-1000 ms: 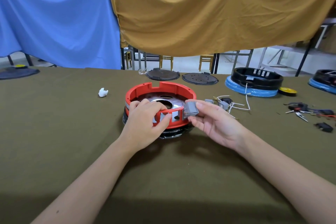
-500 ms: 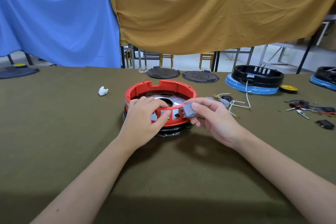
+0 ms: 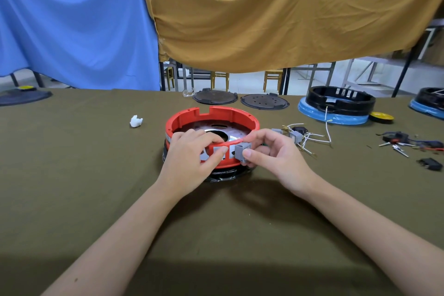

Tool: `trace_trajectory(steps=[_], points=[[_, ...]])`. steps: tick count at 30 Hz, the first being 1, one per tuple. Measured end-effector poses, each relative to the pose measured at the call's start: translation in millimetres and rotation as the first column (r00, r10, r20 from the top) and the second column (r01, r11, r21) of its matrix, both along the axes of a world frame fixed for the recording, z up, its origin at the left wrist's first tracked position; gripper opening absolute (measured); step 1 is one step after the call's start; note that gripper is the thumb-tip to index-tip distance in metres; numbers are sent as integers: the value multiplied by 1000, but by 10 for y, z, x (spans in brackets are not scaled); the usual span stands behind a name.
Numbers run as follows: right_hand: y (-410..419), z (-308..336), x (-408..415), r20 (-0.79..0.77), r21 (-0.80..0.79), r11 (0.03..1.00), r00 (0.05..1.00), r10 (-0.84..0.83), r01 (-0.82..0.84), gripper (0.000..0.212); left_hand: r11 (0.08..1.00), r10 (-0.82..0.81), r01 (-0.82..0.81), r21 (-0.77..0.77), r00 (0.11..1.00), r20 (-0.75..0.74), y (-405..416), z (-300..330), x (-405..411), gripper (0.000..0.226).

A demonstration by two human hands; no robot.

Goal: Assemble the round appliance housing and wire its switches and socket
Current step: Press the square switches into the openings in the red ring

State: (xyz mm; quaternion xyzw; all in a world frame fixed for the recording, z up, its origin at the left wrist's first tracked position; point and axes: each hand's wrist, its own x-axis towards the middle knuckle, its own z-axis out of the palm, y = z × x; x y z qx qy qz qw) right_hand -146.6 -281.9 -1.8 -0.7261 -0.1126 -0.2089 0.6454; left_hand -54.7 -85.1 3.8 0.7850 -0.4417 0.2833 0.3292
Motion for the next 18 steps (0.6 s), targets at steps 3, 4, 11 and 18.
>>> trace_trajectory(steps=[3,4,11,18], points=[[19,12,2,7,-6,1000,1000,-13,13,33,1000,-3,3,-5,1000,1,-2,0,-2,21],[27,15,3,12,-10,1000,1000,-18,19,33,1000,-4,4,-6,1000,0,-2,1,-6,21],[38,-11,13,32,-61,996,997,-71,73,22,1000,-3,4,-10,1000,13,-6,4,-19,19],[83,-9,0,55,-115,985,991,-120,126,23,1000,-8,8,-13,1000,26,-17,7,-29,18]])
